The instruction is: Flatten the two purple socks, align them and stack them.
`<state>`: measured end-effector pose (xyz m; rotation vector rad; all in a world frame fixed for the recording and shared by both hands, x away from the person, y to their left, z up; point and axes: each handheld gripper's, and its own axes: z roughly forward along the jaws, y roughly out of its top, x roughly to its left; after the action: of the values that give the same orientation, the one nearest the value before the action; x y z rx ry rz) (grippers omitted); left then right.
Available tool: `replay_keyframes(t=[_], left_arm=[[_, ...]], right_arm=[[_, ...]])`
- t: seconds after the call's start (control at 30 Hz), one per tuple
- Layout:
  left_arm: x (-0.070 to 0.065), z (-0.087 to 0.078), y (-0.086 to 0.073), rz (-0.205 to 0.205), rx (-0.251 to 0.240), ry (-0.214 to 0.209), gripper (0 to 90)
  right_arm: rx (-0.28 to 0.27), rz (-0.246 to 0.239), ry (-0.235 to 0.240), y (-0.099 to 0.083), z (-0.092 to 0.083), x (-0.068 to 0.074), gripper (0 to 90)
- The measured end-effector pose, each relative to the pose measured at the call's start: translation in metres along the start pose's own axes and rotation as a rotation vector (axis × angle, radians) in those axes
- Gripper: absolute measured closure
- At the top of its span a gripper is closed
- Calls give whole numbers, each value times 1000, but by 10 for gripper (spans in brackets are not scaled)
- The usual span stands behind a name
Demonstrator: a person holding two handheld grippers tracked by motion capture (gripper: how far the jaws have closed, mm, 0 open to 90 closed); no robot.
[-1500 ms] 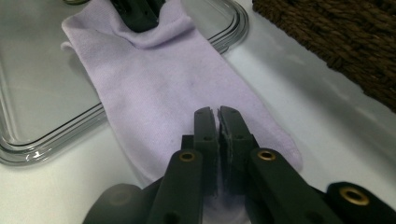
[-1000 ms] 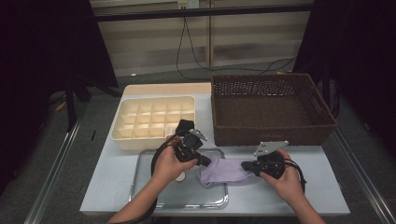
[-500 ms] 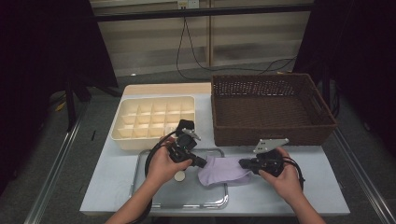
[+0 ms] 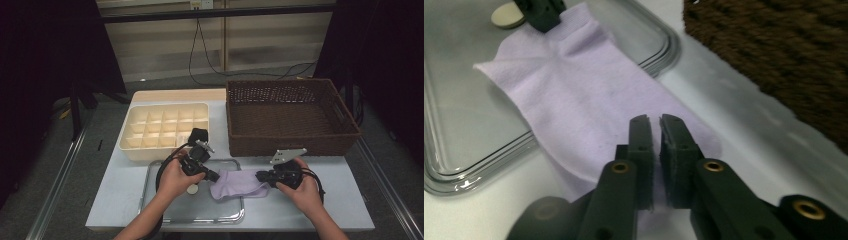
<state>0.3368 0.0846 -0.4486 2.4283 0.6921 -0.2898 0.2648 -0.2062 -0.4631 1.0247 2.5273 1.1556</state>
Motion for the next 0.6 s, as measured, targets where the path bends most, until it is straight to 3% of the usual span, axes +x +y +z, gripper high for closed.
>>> replay_keyframes(t=[0.23,0.4,0.5,0.53,0.6], left_arm=[[1,3,0,5,5,4,844],[1,6,1,-4,3,9,815],[0,7,2,4,11,16,762],[0,8,2,19,11,22,737],[0,8,3,20,14,17,718]], right_arm=[[-18,31,-50,-3,-15,-8,740],[-16,68,-41,-9,-20,-13,668],[-2,71,-25,-12,-16,-11,650],[40,69,-10,-13,-10,-7,623],[69,47,-1,-14,-4,-4,617]])
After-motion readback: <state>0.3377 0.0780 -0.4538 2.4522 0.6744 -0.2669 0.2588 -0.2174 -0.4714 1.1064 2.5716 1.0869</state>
